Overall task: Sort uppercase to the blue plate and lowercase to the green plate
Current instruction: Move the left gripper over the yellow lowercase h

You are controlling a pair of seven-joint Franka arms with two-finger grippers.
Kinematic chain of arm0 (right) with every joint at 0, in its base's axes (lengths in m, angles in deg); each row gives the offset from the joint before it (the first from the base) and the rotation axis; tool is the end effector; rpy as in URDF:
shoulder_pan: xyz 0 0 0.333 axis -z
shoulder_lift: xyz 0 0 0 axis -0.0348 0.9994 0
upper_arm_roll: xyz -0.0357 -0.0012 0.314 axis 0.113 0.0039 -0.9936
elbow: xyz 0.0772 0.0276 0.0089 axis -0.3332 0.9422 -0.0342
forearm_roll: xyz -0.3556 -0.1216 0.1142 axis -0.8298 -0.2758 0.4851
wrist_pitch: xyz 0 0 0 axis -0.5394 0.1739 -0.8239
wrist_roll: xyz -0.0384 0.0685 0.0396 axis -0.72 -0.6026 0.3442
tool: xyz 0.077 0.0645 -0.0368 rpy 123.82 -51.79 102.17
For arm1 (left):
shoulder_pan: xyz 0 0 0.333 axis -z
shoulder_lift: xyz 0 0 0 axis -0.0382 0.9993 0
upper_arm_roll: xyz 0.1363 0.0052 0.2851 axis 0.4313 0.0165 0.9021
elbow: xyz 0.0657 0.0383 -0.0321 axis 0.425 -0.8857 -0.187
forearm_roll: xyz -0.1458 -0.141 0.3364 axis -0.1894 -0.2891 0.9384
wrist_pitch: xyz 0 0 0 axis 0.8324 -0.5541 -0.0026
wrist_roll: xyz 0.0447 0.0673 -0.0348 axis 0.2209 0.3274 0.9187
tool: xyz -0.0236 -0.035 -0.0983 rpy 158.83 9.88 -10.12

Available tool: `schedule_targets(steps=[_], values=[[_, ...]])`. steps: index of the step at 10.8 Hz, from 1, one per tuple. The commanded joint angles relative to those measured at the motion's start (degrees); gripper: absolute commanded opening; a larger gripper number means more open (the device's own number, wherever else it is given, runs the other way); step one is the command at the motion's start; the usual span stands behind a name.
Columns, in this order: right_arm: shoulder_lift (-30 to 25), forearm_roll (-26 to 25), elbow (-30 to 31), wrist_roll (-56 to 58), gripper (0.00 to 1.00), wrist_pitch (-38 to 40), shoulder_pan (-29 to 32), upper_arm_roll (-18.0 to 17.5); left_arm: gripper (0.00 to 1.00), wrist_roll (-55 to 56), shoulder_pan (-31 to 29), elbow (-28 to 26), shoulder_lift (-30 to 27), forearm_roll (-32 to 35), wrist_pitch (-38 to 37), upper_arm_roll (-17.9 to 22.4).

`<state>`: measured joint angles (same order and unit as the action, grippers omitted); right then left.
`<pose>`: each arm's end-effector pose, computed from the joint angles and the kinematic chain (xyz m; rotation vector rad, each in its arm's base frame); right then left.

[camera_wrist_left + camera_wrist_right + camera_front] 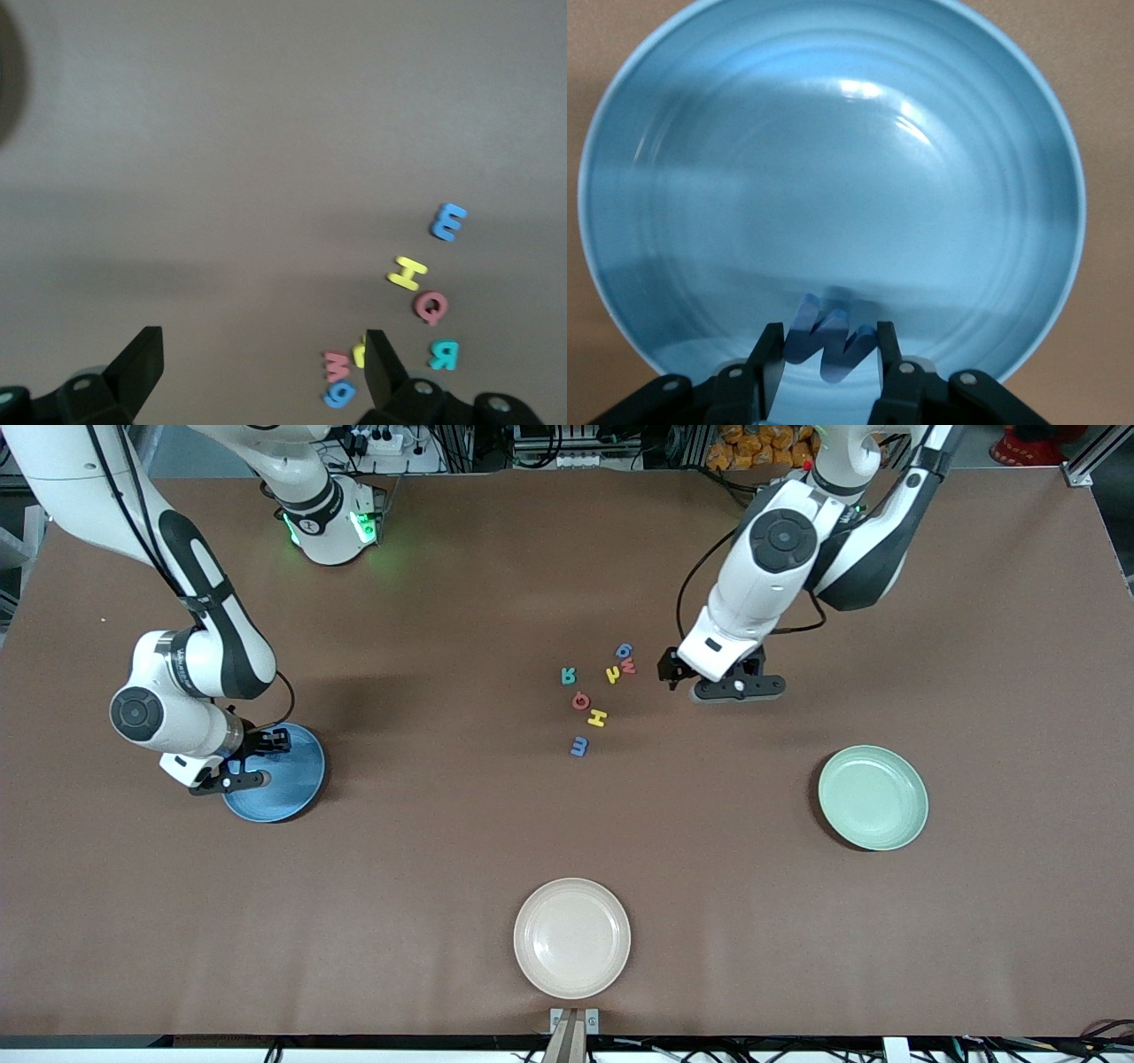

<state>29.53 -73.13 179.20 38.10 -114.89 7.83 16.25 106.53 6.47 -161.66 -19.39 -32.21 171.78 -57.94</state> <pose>0.5397 -0.0430 0.1903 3.0968 0.2521 -0.3078 0.4529 -0.3307 0.3749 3.0733 0.1469 -0.0138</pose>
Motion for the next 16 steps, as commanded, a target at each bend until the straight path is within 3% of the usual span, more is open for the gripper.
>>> schedule_targets(steps=[1,4,7,10,12,16], values=[[-0.27,0.03,0.91,0.95,0.66,-1.02,1.28,-0.68,0.97,3.28,0.64,-1.12,0.32,1.99,1.25,0.01],[-0.18,0.12,0.99,0.61,0.99,-0.5,1.28,-0.68,1.0,5.65,2.57,-1.04,0.23,2.44,1.17,0.01],[-0.71,0.29,0.65,-0.36,1.0,0.21,1.02,-0.86,1.0,4.52,1.96,0.62,0.32,3.83,1.17,0.1],[-2.11,0.73,-3.38,-8.34,1.0,9.05,-0.47,-2.52,1.0,0.15,3.62,1.85,1.55,9.02,0.99,-0.25],[-3.51,0.73,-6.02,-13.7,1.0,14.42,-0.56,-5.33,1.0,-11.42,3.98,2.82,2.34,9.12,0.99,-0.26],[-5.63,1.86,-7.44,-19.87,1.0,16.73,-0.56,-8.85,1.0,-27.07,5.13,5.55,5.85,9.12,0.99,-0.17]])
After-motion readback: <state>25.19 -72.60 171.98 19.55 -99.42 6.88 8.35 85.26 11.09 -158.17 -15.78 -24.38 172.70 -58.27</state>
